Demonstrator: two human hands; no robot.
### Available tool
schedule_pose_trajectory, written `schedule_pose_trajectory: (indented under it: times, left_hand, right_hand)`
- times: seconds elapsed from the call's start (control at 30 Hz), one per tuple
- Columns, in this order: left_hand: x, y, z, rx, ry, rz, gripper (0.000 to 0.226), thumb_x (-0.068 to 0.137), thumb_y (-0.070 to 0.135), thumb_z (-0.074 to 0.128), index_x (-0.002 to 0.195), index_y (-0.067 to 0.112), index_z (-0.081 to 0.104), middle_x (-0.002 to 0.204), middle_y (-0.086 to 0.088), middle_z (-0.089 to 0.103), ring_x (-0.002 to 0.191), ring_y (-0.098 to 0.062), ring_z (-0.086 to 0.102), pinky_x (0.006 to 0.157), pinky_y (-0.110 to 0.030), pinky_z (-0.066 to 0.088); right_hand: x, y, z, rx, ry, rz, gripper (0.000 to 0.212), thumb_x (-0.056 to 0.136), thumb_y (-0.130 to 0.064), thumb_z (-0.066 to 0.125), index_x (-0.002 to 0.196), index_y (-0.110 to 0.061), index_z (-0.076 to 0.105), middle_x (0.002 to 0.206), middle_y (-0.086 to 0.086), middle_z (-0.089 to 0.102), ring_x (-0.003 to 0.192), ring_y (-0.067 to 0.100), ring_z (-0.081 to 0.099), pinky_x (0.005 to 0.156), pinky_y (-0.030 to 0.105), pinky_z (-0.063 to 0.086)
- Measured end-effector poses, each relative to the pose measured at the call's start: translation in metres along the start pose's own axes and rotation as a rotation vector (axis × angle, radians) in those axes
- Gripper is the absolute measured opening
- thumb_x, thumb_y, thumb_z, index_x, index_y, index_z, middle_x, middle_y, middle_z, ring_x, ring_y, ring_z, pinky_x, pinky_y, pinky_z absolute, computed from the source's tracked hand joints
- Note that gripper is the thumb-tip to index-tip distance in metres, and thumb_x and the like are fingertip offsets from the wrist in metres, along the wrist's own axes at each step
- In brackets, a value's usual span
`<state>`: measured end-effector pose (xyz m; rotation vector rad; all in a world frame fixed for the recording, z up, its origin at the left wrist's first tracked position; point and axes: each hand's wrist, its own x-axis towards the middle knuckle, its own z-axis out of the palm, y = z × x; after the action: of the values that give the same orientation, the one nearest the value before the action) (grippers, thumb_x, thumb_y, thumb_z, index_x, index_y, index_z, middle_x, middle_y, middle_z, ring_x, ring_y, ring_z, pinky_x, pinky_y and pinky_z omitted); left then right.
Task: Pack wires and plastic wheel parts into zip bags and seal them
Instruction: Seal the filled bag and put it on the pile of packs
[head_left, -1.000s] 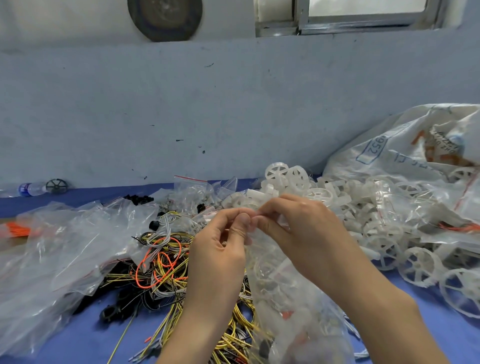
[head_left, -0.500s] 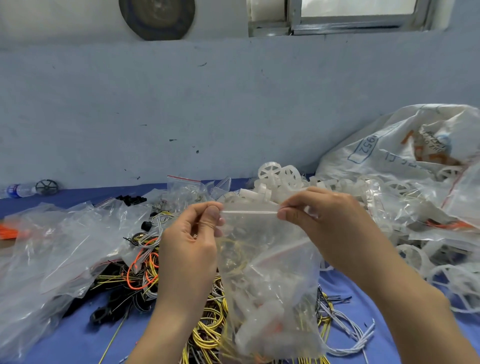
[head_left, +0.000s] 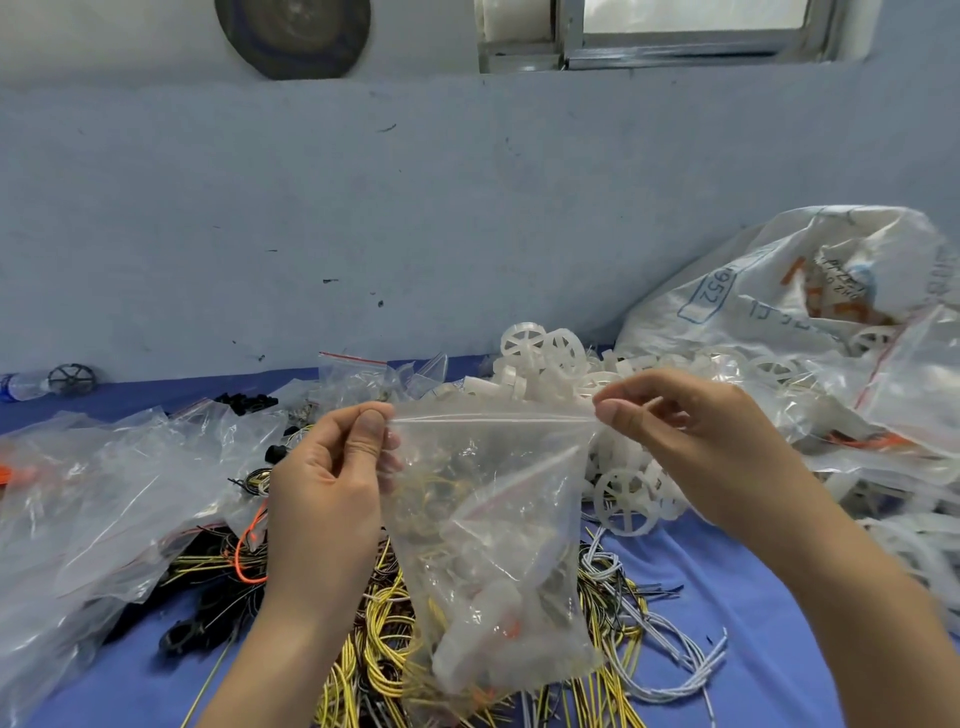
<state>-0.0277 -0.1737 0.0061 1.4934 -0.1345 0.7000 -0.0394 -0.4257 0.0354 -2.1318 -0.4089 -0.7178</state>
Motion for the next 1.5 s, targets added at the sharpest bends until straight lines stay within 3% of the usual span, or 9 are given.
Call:
schedule_pose_trajectory:
  times: [0.13,0.27,0.4,0.6,0.7,0.83,1.07,1.27,1.5]
  left_hand:
    - [-0.003,0.004,0.001,-0.008,-0.027,-0.011,0.017,0.094,0.029,0.056,0.089,0.025,0.072,0.077,0.005,0.071,0.066,-0.006,0.063,0.065,-0.023,0.057]
    - [-0.005,0.008,0.0,-0.012,-0.063,-0.005,0.023,0.085,0.039,0.055,0.09,0.024,0.071,0.079,0.002,0.071,0.068,-0.01,0.063,0.065,-0.026,0.057]
    - [-0.003,0.006,0.0,-0.02,-0.055,-0.003,0.018,0.091,0.031,0.055,0.09,0.023,0.071,0.076,0.003,0.07,0.064,-0.006,0.062,0.062,-0.02,0.056]
    - [0.002,0.003,-0.005,0.016,-0.047,-0.044,0.016,0.096,0.027,0.055,0.092,0.029,0.07,0.081,0.006,0.071,0.072,-0.008,0.065,0.065,-0.02,0.053]
    - [0.003,0.011,-0.004,0.357,-0.087,0.171,0.011,0.097,0.039,0.052,0.106,0.037,0.059,0.101,0.017,0.063,0.093,0.005,0.058,0.073,-0.01,0.044]
    - [0.009,0.042,0.023,0.635,-0.343,0.521,0.034,0.096,0.054,0.044,0.121,0.036,0.056,0.113,0.024,0.054,0.109,0.005,0.047,0.089,-0.018,0.038]
    - [0.041,0.063,0.061,0.852,-0.872,0.346,0.022,0.091,0.046,0.058,0.094,0.03,0.073,0.081,0.02,0.069,0.077,0.007,0.061,0.07,-0.019,0.048]
    - [0.041,0.063,0.067,0.924,-0.887,0.398,0.021,0.089,0.048,0.061,0.084,0.03,0.072,0.073,0.012,0.067,0.07,-0.005,0.061,0.064,-0.029,0.049]
    - [0.039,0.063,0.071,0.927,-0.86,0.437,0.022,0.089,0.049,0.062,0.086,0.03,0.073,0.074,0.013,0.066,0.07,-0.005,0.06,0.066,-0.035,0.052]
  right_hand:
    - [0.0,0.006,0.015,0.133,-0.032,0.096,0.038,0.072,-0.053,0.066,0.106,-0.037,0.07,0.103,-0.017,0.067,0.095,0.001,0.064,0.084,0.028,0.055]
    - [-0.002,0.017,0.028,0.381,-0.047,0.264,0.056,0.072,-0.049,0.069,0.125,-0.033,0.062,0.122,-0.012,0.066,0.109,0.003,0.064,0.09,0.024,0.053]
    - [-0.005,0.019,0.045,0.726,-0.058,0.345,0.023,0.081,-0.037,0.069,0.095,-0.022,0.079,0.094,0.001,0.076,0.087,0.016,0.072,0.076,0.023,0.057]
    - [-0.006,0.01,0.054,0.848,0.049,0.341,0.027,0.07,-0.044,0.075,0.085,-0.022,0.08,0.076,0.0,0.071,0.069,0.011,0.065,0.066,0.022,0.056]
    - [-0.007,0.008,0.057,0.782,0.076,0.3,0.022,0.074,-0.042,0.073,0.084,-0.023,0.08,0.075,-0.001,0.071,0.07,0.013,0.063,0.068,0.026,0.058]
    - [-0.007,0.006,0.057,0.703,0.099,0.247,0.013,0.078,-0.038,0.071,0.082,-0.029,0.079,0.075,-0.003,0.072,0.071,0.012,0.063,0.07,0.029,0.054]
    - [-0.008,0.008,0.052,0.72,0.097,0.219,0.011,0.079,-0.03,0.072,0.086,-0.028,0.08,0.081,-0.004,0.075,0.071,0.008,0.065,0.069,0.025,0.055]
    - [-0.01,0.007,0.049,0.759,0.1,0.236,0.017,0.078,-0.032,0.072,0.089,-0.022,0.081,0.091,0.003,0.077,0.084,0.017,0.069,0.083,0.045,0.056]
    - [-0.011,0.008,0.048,0.827,0.091,0.276,0.015,0.08,-0.031,0.072,0.089,-0.022,0.081,0.084,-0.002,0.076,0.074,0.008,0.066,0.073,0.028,0.058]
